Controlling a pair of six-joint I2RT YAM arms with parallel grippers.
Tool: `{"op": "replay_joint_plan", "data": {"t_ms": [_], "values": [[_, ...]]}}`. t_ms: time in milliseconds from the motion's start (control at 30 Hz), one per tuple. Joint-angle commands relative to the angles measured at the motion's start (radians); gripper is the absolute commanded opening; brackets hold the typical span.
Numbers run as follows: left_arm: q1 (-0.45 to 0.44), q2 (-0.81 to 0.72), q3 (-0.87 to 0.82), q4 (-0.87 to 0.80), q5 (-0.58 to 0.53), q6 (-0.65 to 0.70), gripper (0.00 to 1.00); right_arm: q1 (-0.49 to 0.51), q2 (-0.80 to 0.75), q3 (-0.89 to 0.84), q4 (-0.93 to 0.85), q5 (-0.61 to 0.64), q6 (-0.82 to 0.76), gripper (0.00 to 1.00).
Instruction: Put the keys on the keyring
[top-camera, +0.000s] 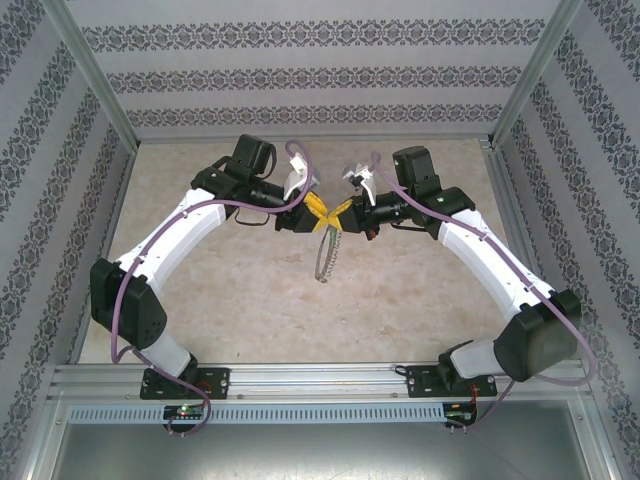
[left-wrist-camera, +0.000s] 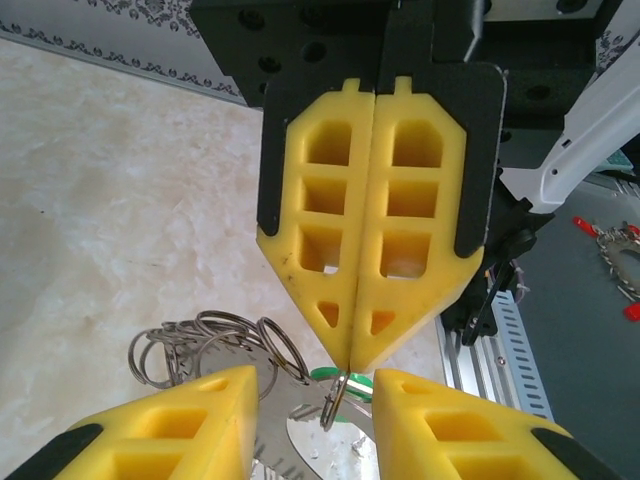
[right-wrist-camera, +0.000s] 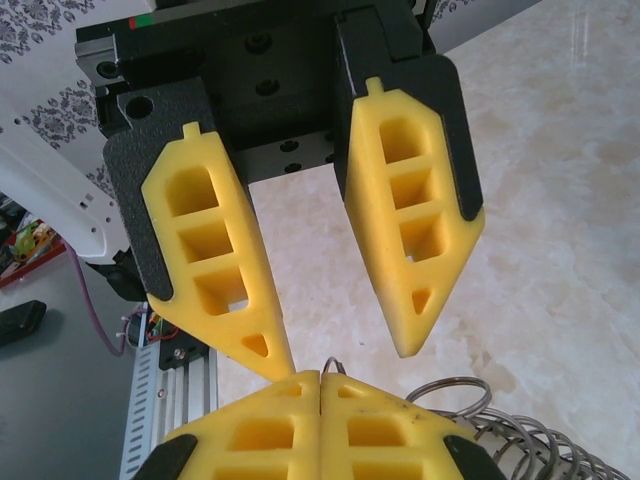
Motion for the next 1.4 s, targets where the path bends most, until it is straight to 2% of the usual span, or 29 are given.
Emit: {"op": "replay_joint_plan", "data": {"t_ms": [0,633,767,867,967,1000,1067,1133,1200,1367], "values": [[0.005,0.011,0.034,-0.055,0.055,0.041,0.34,0.006,0.004,0.039,0.036,-0.015,-0.018,0.0],[0.0,0.033,0.032,-0.043,0.109,0.033,0.29,0.005,0.002,0.033,0.063,-0.023,-0.003,0.0],[-0.002,0.033,0.03,-0.007,0.119,0.013,0.16,0.005,0.003,0.027,0.063,-0.024,-0.003,0.0],[-0.002,0.033,0.024,0.03,0.122,-0.01,0.01,0.005,0.001,0.024,0.06,-0.028,-0.003,0.0],[-0.003,0.023,0.0,0.111,0.112,-0.061,0.0,0.003,-0.003,0.021,0.059,-0.028,-0.002,0.0],[-0.004,0.017,-0.014,0.147,0.101,-0.086,0.0,-0.003,-0.01,0.016,0.068,-0.017,0.011,0.05],[-0.004,0.001,-0.049,0.226,0.067,-0.139,0.0,-0.026,-0.042,-0.034,0.159,-0.016,0.085,0.28],[-0.004,-0.021,-0.089,0.31,0.035,-0.186,0.0,-0.054,-0.098,-0.111,0.279,-0.001,0.18,0.41],[-0.006,-0.044,-0.127,0.379,0.017,-0.226,0.0,-0.077,-0.151,-0.182,0.364,0.022,0.253,0.44],[-0.006,-0.104,-0.22,0.56,-0.022,-0.325,0.0,-0.104,-0.249,-0.329,0.506,0.039,0.38,0.46]]}}
